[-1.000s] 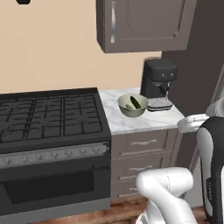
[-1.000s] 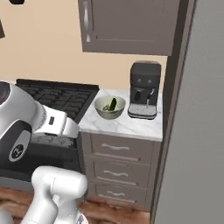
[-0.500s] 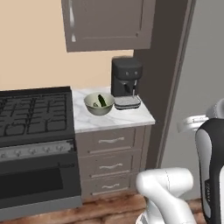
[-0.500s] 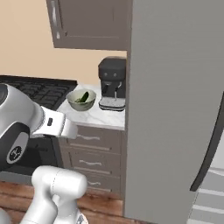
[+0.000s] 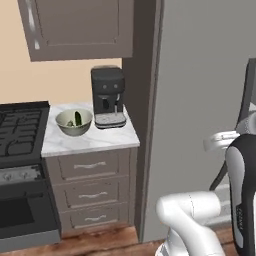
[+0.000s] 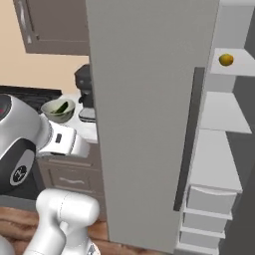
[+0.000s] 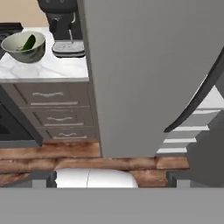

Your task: Take the lemon, fish, and cucumber from the freezer and place them in the bowl on the counter.

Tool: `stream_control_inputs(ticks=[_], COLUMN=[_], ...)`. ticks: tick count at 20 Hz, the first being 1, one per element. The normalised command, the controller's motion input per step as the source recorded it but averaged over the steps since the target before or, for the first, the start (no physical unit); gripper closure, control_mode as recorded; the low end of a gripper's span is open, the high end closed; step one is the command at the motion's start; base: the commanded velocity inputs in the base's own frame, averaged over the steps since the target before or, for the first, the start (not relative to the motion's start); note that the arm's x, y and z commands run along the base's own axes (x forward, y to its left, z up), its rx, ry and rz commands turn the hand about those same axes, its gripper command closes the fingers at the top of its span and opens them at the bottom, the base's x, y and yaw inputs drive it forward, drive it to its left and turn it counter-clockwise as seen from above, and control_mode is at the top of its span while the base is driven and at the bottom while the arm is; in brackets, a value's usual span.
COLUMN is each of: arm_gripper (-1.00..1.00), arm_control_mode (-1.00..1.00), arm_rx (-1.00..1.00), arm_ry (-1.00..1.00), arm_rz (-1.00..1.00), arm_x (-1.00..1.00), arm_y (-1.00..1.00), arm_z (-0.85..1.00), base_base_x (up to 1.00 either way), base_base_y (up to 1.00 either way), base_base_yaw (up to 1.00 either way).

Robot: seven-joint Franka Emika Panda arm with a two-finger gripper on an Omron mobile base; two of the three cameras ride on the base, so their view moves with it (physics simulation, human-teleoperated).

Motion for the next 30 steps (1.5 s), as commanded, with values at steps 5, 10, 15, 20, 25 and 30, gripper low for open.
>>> stream_control_inputs(ticks=[5, 10, 15, 20, 25, 30], arm_gripper=[-1.00, -1.00, -1.00, -1.00, -1.00, -1.00], arm_control_mode=[1.00, 1.00, 1.00, 1.00, 1.00, 1.00], arm_rx=[0.00, 0.00, 0.00, 0.00, 0.00, 0.00], arm_ry=[0.00, 0.00, 0.00, 0.00, 0.00, 0.00], arm_rz=[0.00, 0.00, 0.00, 0.00, 0.00, 0.00], arm_x=[0.00, 0.00, 0.00, 0.00, 0.00, 0.00], arm_y=[0.00, 0.00, 0.00, 0.00, 0.00, 0.00], arm_z=[0.00, 0.00, 0.00, 0.00, 0.00, 0.00], base_base_x=[0.39, 0.45, 0.40, 0.10, 0.10, 0.21], base_base_y=[-0.62, -0.57, -0.53, -0.67, -0.71, -0.65], base_base_yaw=[0.00, 0.01, 0.00, 0.00, 0.00, 0.00])
